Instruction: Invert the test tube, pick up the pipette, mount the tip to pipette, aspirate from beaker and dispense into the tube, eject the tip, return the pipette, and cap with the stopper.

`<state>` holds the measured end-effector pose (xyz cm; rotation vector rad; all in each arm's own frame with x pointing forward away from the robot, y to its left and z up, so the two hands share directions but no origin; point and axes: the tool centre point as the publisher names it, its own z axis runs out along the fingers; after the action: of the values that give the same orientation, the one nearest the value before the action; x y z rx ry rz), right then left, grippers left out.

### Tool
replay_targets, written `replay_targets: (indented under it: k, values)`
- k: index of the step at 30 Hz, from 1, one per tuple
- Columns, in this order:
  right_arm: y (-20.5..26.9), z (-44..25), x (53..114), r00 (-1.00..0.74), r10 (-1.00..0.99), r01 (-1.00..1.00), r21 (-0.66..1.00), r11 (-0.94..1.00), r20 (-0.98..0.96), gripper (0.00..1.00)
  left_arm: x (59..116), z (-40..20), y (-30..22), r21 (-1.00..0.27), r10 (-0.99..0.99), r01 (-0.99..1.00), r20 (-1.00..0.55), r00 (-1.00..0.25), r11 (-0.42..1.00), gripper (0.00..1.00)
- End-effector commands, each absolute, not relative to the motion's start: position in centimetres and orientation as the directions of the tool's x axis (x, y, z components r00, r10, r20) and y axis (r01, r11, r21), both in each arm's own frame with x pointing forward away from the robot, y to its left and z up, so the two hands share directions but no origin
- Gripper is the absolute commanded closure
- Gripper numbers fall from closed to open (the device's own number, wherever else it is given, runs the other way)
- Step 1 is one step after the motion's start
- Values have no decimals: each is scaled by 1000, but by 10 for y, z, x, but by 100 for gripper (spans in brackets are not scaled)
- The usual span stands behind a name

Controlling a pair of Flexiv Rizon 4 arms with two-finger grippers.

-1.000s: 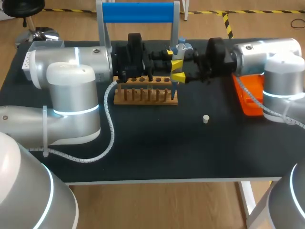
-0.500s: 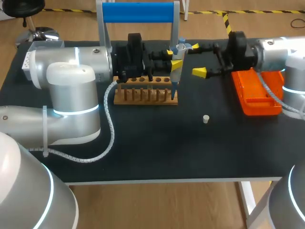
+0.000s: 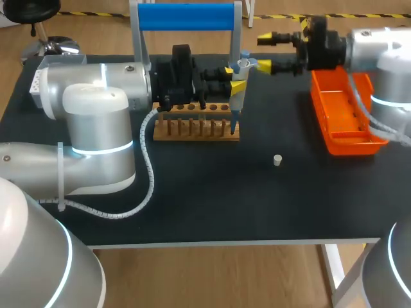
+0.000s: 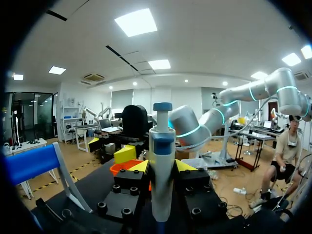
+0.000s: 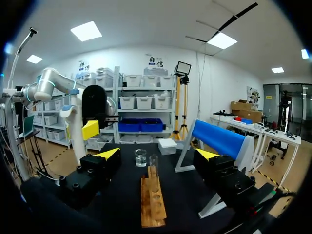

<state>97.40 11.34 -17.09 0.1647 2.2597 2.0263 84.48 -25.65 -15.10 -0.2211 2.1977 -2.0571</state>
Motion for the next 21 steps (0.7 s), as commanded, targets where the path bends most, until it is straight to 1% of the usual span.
replay_targets:
  k: [1,8,21]
  values:
    - [136,-165,1001,-986,165,15,988,150,-10,0,844,-152,-258,-998,-194,-21,9,-981,62,100]
    - [149,-164,1027,-977,213,30,977,210,-16,0,844,-152,-258,-998,-194,-21,9,-981,62,100]
    - [168,-160,1046,-966,255,42,962,271,-29,0,844,-152,-258,-998,-194,-21,9,-981,62,100]
